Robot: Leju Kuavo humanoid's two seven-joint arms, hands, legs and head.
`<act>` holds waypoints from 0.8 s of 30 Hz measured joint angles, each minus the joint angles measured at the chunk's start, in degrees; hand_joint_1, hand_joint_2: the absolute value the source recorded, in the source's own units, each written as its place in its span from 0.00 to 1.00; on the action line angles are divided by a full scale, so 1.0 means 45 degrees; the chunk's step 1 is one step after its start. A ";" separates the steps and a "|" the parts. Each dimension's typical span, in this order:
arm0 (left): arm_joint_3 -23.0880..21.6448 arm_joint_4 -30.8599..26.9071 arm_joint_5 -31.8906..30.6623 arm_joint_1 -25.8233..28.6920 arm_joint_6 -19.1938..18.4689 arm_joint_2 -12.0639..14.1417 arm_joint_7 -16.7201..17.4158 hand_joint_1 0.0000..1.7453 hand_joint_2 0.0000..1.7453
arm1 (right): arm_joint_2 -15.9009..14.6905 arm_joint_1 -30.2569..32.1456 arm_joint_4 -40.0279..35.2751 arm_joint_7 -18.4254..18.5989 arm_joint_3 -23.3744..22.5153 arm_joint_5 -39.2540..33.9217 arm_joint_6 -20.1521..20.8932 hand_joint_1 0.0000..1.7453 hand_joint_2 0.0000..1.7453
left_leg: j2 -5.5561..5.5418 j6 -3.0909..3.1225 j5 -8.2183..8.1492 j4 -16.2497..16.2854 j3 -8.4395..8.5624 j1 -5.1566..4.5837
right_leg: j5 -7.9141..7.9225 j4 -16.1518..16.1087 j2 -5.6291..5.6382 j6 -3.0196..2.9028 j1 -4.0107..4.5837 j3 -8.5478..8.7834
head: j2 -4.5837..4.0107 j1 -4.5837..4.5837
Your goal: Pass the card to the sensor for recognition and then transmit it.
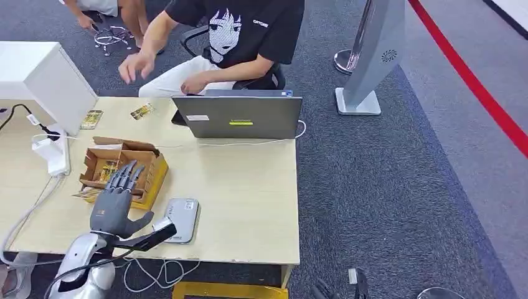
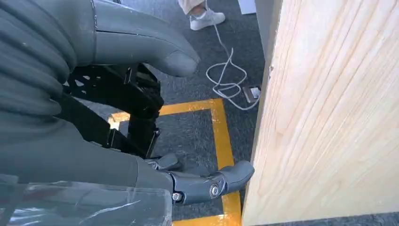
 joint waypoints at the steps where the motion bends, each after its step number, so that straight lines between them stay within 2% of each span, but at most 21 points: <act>1: -0.0019 0.0019 -0.0010 0.0123 0.0019 0.0054 0.0034 0.00 1.00 | 0.0000 0.0005 0.0000 0.0000 0.0000 0.0019 -0.0029 0.00 1.00 | 0.0000 0.0000 0.0000 0.0000 0.0000 0.0000 | 0.0000 0.0000 0.0000 0.0000 0.0000 0.0000 | -0.0005 -0.0005; 9: -0.0121 0.0253 -0.0092 0.0538 0.0330 0.0364 0.0068 0.00 1.00 | 0.0000 0.0017 0.0000 -0.0005 0.0000 0.0092 -0.0117 0.00 1.00 | -0.0009 0.0000 0.0001 0.0000 0.0000 -0.0001 | 0.0001 0.0000 -0.0009 0.0000 -0.0001 0.0004 | 0.0000 0.0000; 14: -0.0121 0.0253 -0.0505 0.0513 0.1039 0.0398 0.0433 0.00 1.00 | 0.0010 0.0026 0.0000 -0.0034 0.0000 0.0121 -0.0116 0.00 1.00 | -0.0009 0.0000 0.0001 0.0000 0.0000 -0.0001 | 0.0001 0.0000 -0.0009 0.0000 -0.0001 0.0004 | 0.0000 0.0000; 19: -0.0121 0.0253 -0.0593 0.0484 0.1127 0.0466 0.0461 0.00 1.00 | 0.0010 0.0039 0.0000 -0.0034 0.0000 0.0126 -0.0117 0.00 1.00 | -0.0008 0.0000 0.0001 0.0000 0.0001 0.0000 | 0.0001 0.0000 -0.0008 0.0000 -0.0001 0.0003 | 0.0000 -0.0005; 24: -0.0121 0.0384 -0.2143 0.0357 0.2172 0.0714 0.1229 0.00 1.00 | 0.0015 0.0039 0.0000 -0.0019 0.0000 0.0228 -0.0053 0.00 1.00 | -0.0009 0.0000 0.0001 0.0000 0.0000 0.0000 | 0.0001 0.0000 -0.0009 0.0000 0.0000 0.0005 | -0.0005 0.0000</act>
